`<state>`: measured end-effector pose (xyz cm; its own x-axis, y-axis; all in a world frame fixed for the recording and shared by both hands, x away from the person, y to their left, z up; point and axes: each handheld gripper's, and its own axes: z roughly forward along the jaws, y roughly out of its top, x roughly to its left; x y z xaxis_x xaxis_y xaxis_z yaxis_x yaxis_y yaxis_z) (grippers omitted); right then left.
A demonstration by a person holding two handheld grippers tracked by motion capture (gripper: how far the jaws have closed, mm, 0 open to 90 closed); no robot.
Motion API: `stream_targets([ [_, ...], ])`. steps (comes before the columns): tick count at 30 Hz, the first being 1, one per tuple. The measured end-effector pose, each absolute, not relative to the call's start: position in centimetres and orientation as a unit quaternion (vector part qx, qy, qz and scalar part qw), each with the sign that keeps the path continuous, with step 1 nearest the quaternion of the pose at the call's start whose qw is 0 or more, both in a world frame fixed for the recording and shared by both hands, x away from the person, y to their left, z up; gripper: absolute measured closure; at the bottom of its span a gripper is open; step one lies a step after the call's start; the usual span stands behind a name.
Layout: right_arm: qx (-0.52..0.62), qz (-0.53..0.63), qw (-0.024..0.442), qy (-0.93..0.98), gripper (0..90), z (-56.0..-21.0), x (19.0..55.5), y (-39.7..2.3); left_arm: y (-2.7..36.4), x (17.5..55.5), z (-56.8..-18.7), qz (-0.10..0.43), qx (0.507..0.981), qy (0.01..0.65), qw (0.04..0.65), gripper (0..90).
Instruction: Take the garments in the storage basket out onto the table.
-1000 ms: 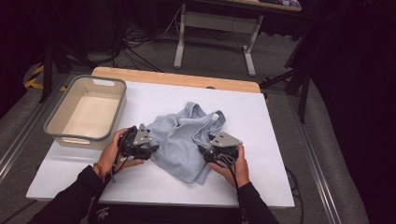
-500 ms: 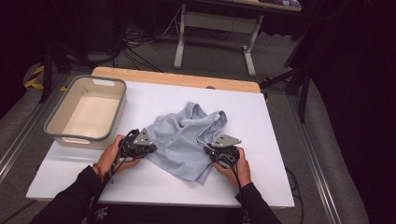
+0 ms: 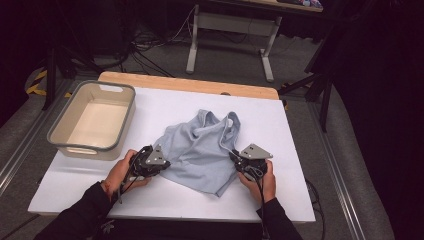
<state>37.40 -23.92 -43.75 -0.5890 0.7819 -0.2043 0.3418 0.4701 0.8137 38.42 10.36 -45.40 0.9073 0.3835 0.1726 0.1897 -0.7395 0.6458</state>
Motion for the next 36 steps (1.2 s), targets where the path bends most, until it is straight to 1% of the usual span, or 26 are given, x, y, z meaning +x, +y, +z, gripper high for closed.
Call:
stream_targets([
  [6,0.355,0.378,0.293,0.804,80.0,-43.9,37.7,-24.4,9.6,37.3,-45.4,0.153,0.923,0.147,0.322,88.3],
  [12,0.366,0.382,0.291,0.797,79.7,-44.1,38.1,-25.0,8.5,35.9,-45.5,0.162,0.924,0.121,0.325,88.4],
  [18,0.372,0.379,0.294,0.795,79.2,-44.2,38.2,-25.3,7.7,35.1,-45.5,0.159,0.925,0.108,0.328,88.4],
  [21,0.373,0.378,0.294,0.795,78.4,-44.2,38.3,-25.4,7.0,34.6,-45.5,0.148,0.927,0.097,0.331,88.4],
  [22,0.372,0.377,0.296,0.795,77.8,-44.2,38.3,-25.4,6.8,34.4,-45.6,0.154,0.927,0.092,0.329,88.3],
  [25,0.37,0.372,0.295,0.799,76.4,-44.5,38.4,-25.6,6.4,34.2,-45.6,0.141,0.926,0.094,0.338,88.3],
  [26,0.37,0.372,0.295,0.799,76.4,-44.5,38.4,-25.6,6.4,34.1,-45.6,0.144,0.926,0.091,0.338,88.3],
  [30,0.369,0.371,0.298,0.798,71.8,-44.5,38.5,-25.6,6.5,34.2,-45.4,0.148,0.921,0.088,0.348,87.7],
  [32,0.366,0.379,0.295,0.797,65.7,-44.5,38.5,-25.6,6.9,34.1,-45.1,0.153,0.918,0.09,0.354,87.4],
  [34,0.361,0.395,0.287,0.795,60.3,-44.4,38.4,-25.6,7.1,34.1,-44.6,0.158,0.91,0.086,0.373,88.1],
  [36,0.355,0.401,0.284,0.795,57.7,-44.4,38.4,-25.5,7.3,34.1,-44.2,0.16,0.906,0.087,0.383,86.5],
])
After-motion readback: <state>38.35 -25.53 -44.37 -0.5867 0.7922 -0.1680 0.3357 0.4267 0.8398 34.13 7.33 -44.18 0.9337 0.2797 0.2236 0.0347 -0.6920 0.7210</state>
